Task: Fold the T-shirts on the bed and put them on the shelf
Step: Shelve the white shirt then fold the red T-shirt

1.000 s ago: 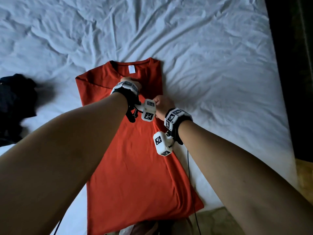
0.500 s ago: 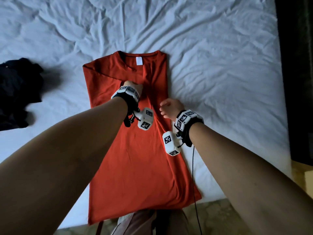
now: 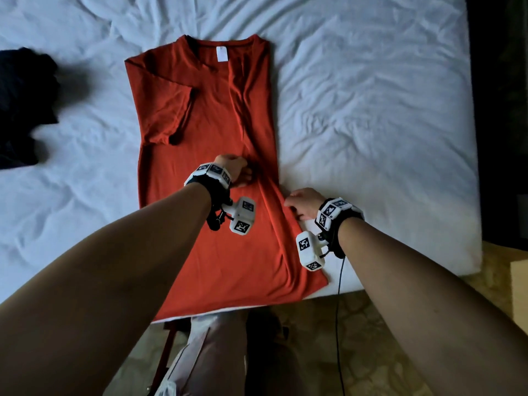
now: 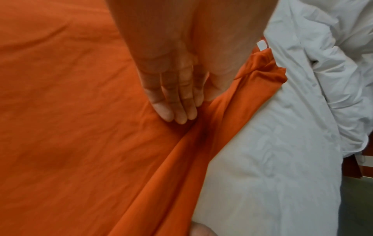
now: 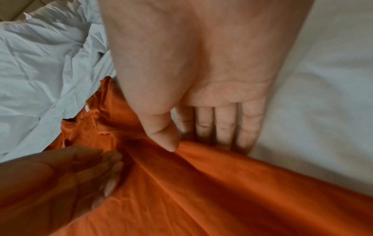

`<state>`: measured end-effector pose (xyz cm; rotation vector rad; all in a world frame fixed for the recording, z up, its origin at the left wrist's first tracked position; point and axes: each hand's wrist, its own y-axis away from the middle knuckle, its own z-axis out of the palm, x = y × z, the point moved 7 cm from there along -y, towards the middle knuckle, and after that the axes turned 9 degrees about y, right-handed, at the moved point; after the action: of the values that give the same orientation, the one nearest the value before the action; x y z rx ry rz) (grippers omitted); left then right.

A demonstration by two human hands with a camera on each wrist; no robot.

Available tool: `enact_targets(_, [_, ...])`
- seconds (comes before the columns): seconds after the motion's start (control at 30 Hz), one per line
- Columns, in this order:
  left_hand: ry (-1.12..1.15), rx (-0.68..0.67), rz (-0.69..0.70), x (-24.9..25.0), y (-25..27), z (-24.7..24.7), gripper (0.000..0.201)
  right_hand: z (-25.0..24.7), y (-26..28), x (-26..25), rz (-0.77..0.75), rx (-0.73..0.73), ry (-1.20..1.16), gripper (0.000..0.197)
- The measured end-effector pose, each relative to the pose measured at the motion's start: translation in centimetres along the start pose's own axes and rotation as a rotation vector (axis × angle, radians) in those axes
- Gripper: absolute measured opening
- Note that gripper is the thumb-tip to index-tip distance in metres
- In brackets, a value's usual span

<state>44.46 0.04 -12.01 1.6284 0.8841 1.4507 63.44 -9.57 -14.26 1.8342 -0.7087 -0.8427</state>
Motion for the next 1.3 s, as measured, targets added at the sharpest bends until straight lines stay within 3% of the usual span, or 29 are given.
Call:
enact_targets(0.13, [0.010, 0.000, -0.026, -3.8, 2.1, 1.1, 0.014, 1.4, 1.6, 3.8, 0.011, -0.071, -0.036, 0.012])
enact_targets(0.2, [0.004, 0.003, -0.045, -5.9, 3.1, 1.3, 0.010, 2.1, 2.6, 5.5, 0.019, -0.083, -0.047, 0.002])
enact_targets(0.3, [0.021, -0.026, -0.103, -9.0, 4.5, 2.0, 0.013, 3.0, 3.6, 8.2, 0.011, -0.091, -0.025, 0.016])
enact_targets(0.53, [0.012, -0.116, -0.178, -14.8, 7.8, 3.1, 0.020, 4.5, 5.8, 12.0, -0.139, -0.128, 0.013, 0.017])
enact_targets(0.73, [0.060, -0.116, -0.173, -17.8, 10.0, 3.5, 0.022, 5.7, 8.9, 10.5, -0.355, -0.118, 0.114, 0.050])
enact_targets(0.87, [0.112, -0.109, -0.166, -19.0, 11.4, 3.3, 0.026, 7.6, 10.4, 8.8, -0.401, -0.111, 0.199, 0.082])
enact_targets(0.97, [0.180, -0.124, -0.170, -19.7, 12.1, 3.1, 0.032, 9.4, 11.4, 7.4, -0.434, -0.110, 0.240, 0.090])
enact_targets(1.17, [0.235, -0.128, -0.179, -21.2, 12.4, 1.3, 0.049, 13.7, 12.0, 6.2, -0.384, -0.180, 0.195, 0.081])
enact_targets(1.3, [0.160, -0.085, -0.169, -22.0, 12.1, 0.3, 0.041, 14.1, 11.7, 6.2, -0.400, -0.181, 0.158, 0.051])
